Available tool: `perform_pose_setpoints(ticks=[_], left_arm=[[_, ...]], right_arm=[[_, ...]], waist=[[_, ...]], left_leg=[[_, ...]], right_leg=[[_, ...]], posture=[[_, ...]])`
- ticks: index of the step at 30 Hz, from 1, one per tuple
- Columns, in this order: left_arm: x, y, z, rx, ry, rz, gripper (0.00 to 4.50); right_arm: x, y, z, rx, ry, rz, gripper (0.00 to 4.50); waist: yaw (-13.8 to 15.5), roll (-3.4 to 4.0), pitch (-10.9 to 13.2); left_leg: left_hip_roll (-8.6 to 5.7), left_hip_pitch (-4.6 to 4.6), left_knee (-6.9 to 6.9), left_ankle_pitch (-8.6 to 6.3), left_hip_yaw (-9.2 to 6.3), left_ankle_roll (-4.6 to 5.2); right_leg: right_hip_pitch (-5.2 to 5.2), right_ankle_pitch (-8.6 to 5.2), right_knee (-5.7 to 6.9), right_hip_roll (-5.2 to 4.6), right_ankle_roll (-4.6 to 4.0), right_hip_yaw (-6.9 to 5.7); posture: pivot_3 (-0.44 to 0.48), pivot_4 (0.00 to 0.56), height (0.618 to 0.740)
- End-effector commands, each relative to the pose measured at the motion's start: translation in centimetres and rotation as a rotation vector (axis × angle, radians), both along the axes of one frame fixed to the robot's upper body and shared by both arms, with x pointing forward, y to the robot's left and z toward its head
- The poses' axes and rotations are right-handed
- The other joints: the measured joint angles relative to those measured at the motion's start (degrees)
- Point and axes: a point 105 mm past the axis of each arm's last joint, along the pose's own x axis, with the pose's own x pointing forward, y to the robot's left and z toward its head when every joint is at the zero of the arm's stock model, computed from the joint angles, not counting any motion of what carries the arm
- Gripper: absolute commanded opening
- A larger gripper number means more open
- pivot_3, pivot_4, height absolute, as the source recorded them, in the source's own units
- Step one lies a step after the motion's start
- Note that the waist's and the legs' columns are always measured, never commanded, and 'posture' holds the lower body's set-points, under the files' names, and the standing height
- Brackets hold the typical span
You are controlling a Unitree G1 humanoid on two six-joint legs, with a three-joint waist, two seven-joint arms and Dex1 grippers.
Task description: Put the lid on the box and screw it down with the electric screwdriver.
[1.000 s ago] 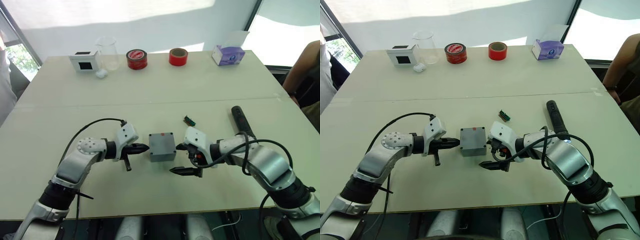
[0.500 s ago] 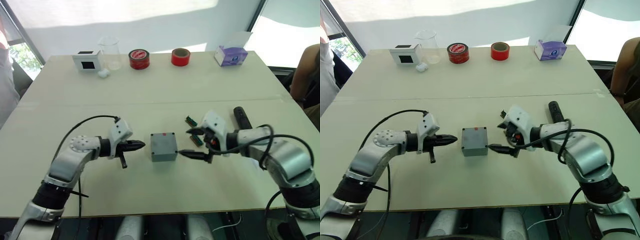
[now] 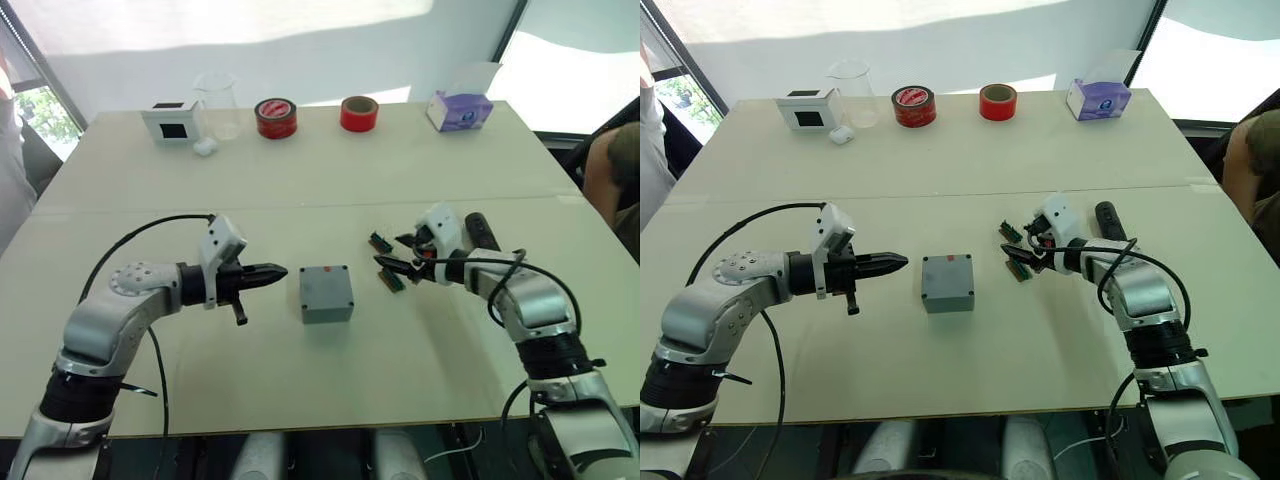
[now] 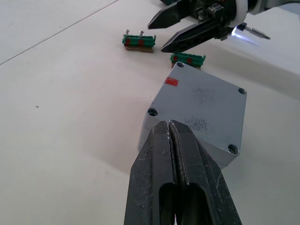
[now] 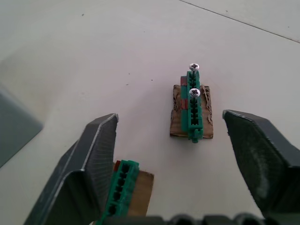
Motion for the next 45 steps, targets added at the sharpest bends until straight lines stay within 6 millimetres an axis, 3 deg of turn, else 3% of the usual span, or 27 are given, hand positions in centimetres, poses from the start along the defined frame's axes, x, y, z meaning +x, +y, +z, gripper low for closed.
perform_pose_setpoints(ticks=[1,3,28,31,33,45], left_arm=[[-0.4,0.0,0.9,-0.001,-0.030,-0.003,0.00],[-0.5,0.1,0.8,0.002,-0.026,-0.001,0.00],[-0.3,-0.1,0.0,0.040,-0.022,-0.009,0.00],[-0.3,-0.1,0.0,0.042,-0.023,-0.007,0.00],[-0.2,0.0,-0.1,0.042,-0.024,-0.005,0.00],[-0.1,0.2,-0.4,0.050,-0.023,0.004,0.00]], right_arm=[[1.4,0.3,1.9,0.004,-0.090,0.000,2.00],[1.8,0.3,2.1,0.010,-0.101,-0.011,1.37],[2.2,1.5,2.0,0.021,-0.099,0.014,1.37],[2.3,1.5,2.0,0.021,-0.101,0.014,0.72],[2.4,1.5,2.0,0.022,-0.102,0.012,0.06],[2.0,1.2,3.4,0.079,-0.122,-0.010,0.06]], waist=[[-0.09,0.00,0.00],[-0.30,0.00,0.00],[-1.03,0.00,0.00],[-1.03,0.00,0.00],[-0.99,0.00,0.00],[-1.01,0.00,0.00]], left_leg=[[0.00,0.00,0.00,0.00,0.00,0.00],[0.01,0.01,0.00,0.00,-0.01,0.00],[0.02,0.00,-0.04,0.01,-0.03,-0.02],[0.02,0.00,-0.04,0.01,-0.03,-0.02],[0.02,0.01,-0.04,0.01,-0.03,-0.02],[0.02,0.00,-0.04,0.01,-0.03,-0.02]], right_leg=[[0.00,0.00,0.00,0.00,0.00,0.00],[0.00,0.00,0.00,0.02,0.00,0.00],[-0.01,0.00,-0.01,0.03,0.00,0.01],[-0.02,0.00,-0.01,0.04,0.00,0.01],[-0.02,0.00,-0.01,0.04,0.00,0.01],[-0.02,0.00,0.00,0.03,0.00,0.01]], posture=[[0.000,0.150,0.740],[0.000,0.150,0.740],[0.000,0.150,0.740],[0.000,0.150,0.740],[0.000,0.150,0.740],[0.000,0.150,0.740]])
